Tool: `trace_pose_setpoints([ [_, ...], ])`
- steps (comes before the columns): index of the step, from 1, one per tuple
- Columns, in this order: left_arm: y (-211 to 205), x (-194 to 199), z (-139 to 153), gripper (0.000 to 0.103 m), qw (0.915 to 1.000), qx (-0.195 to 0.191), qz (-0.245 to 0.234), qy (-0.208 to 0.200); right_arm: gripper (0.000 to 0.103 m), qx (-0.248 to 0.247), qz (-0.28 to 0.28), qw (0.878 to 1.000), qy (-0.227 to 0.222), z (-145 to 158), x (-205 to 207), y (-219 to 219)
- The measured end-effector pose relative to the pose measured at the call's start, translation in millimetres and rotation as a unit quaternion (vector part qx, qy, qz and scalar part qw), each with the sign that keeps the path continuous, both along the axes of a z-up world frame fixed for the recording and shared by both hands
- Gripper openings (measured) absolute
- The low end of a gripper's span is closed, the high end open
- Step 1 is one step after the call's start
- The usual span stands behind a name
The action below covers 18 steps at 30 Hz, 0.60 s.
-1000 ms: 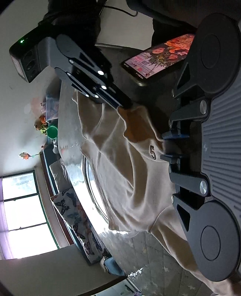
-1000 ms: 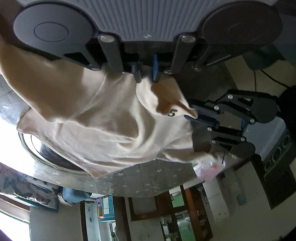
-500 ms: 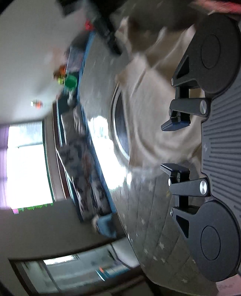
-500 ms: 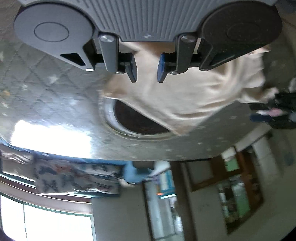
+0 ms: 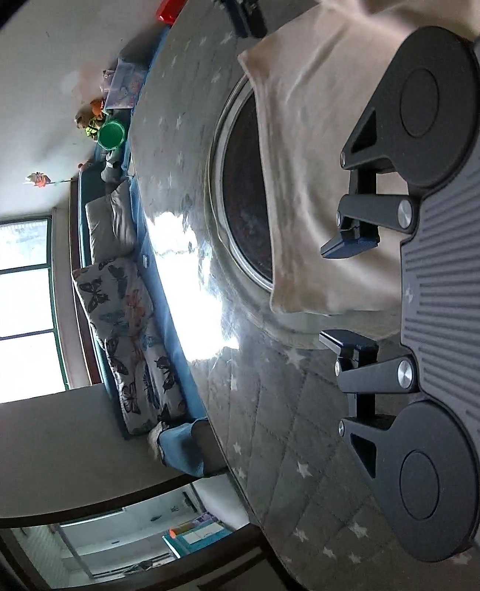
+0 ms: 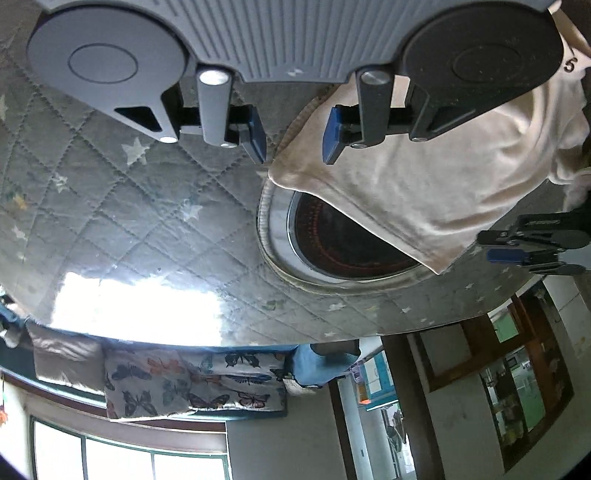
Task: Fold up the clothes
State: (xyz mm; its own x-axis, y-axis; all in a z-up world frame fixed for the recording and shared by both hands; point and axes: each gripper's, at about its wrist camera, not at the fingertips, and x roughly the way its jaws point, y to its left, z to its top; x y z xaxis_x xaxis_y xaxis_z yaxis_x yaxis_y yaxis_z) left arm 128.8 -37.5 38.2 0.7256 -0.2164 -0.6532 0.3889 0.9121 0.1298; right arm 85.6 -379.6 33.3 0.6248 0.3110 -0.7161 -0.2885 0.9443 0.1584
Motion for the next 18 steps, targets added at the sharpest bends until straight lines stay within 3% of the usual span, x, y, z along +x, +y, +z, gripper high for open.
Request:
trace_pose_setpoints([
  [9, 1, 32, -12, 0.046, 0.9984, -0.039, 0.005, 0.041, 0.029, 0.002, 0.004, 1.000, 0.021, -11, 15, 5],
  [13, 1, 37, -16, 0.046, 0.9977, -0.049, -0.002, 0.046, 0.010, -0.014, 0.013, 1.000, 0.017, -11, 19, 11],
  [15, 1, 39, -17, 0.043, 0.9976, -0.053, -0.006, 0.045, 0.008, -0.017, 0.016, 1.000, 0.016, -10, 23, 13],
  [16, 1, 39, -17, 0.028, 0.9973, -0.057, -0.010, 0.046, 0.008, -0.023, 0.019, 0.999, 0.012, -9, 25, 15],
  [18, 2, 40, -17, 0.011, 0.9969, -0.064, -0.014, 0.044, 0.007, -0.033, 0.023, 0.999, 0.005, -7, 29, 19],
])
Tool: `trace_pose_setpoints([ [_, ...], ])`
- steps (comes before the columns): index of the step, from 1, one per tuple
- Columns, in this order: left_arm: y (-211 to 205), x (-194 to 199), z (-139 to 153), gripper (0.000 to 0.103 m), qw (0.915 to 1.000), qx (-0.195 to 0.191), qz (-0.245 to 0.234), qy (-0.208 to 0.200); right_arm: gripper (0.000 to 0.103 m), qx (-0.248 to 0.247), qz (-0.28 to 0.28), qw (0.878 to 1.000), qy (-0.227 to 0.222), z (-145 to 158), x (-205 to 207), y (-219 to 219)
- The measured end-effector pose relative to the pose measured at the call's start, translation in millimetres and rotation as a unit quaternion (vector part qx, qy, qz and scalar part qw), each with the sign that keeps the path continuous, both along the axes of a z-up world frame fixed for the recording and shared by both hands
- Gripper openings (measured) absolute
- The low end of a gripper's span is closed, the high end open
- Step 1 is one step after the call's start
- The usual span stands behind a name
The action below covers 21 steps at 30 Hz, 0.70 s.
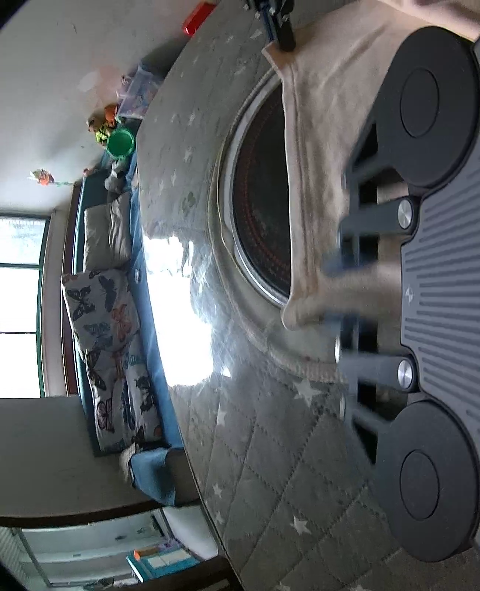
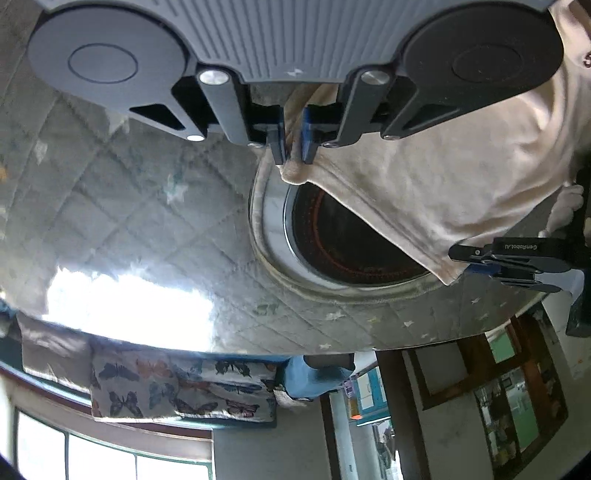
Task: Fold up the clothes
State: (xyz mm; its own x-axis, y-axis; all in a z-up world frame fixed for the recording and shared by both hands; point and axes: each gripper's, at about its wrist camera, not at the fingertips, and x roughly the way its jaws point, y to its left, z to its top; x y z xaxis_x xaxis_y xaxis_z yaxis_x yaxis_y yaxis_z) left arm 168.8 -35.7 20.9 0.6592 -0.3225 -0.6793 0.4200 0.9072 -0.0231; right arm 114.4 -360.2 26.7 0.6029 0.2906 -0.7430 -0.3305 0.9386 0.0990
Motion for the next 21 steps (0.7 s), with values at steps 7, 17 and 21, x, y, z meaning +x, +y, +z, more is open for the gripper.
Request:
trace_pose_setpoints([
  [7, 15, 3, 16, 0.009, 0.9977, -0.006, 0.043, -0.052, 0.007, -0.020, -0.007, 0.999, -0.039, 16, 41, 15],
  [17, 41, 35, 14, 0.010, 0.9898, -0.021, 0.126, -0.063, 0.007, -0.066, -0.006, 0.994, -0.083, 16, 123, 60],
  [21, 50, 44, 2, 0.013, 0.9889, -0.023, 0.142, -0.037, 0.011, -0.086, -0.001, 0.994, -0.074, 1, 140, 68],
])
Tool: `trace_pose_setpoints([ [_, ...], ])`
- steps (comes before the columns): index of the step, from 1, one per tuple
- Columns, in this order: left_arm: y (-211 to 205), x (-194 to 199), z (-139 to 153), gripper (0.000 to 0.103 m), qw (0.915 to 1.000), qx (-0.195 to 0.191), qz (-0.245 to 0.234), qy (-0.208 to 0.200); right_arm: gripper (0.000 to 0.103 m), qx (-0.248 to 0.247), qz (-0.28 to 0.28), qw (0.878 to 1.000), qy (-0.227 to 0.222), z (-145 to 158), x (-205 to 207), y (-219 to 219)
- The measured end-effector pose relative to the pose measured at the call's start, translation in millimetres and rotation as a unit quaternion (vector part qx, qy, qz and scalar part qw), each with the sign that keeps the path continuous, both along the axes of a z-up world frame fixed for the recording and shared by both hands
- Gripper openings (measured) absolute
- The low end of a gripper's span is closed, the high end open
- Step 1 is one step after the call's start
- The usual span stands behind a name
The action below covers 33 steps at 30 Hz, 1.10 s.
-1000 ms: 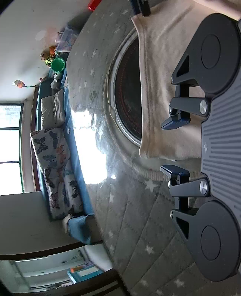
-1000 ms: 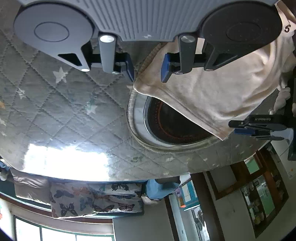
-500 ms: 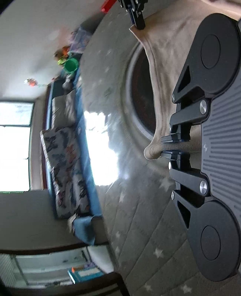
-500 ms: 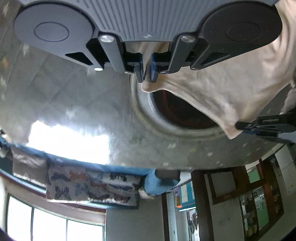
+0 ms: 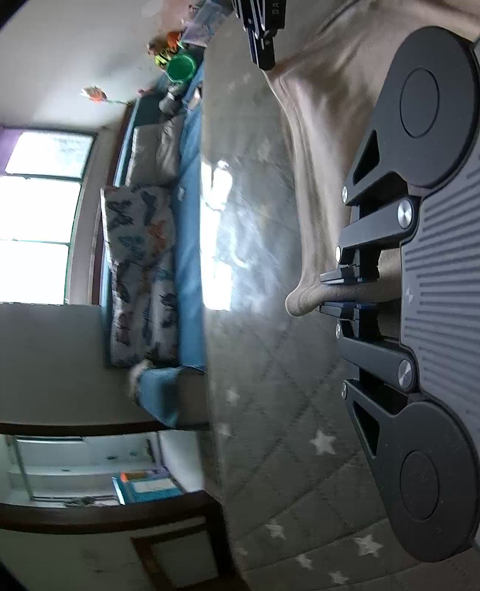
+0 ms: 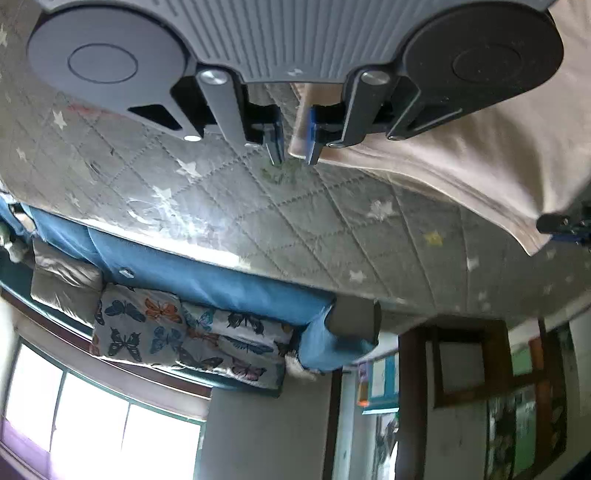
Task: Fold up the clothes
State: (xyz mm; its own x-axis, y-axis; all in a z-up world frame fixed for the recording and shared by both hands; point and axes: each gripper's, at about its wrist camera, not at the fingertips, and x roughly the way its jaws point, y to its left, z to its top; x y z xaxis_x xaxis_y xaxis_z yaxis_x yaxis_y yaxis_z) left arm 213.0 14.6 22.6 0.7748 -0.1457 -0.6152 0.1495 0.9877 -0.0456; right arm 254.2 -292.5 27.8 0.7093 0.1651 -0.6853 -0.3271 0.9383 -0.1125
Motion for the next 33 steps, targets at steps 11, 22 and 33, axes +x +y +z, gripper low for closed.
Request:
trace_pose_setpoints([
  [11, 5, -32, 20, 0.028, 0.9998, 0.010, 0.001, -0.014, 0.023, 0.021, -0.014, 1.000, -0.002, 30, -67, -56],
  [22, -40, -154, 48, 0.037, 0.9905, 0.026, -0.118, -0.066, 0.026, 0.069, -0.101, 0.992, -0.003, 26, -213, -137],
  [33, -121, -236, 40, 0.037, 0.9542, 0.044, -0.284, -0.085, 0.033, 0.093, -0.204, 0.975, -0.004, -4, -282, -195],
])
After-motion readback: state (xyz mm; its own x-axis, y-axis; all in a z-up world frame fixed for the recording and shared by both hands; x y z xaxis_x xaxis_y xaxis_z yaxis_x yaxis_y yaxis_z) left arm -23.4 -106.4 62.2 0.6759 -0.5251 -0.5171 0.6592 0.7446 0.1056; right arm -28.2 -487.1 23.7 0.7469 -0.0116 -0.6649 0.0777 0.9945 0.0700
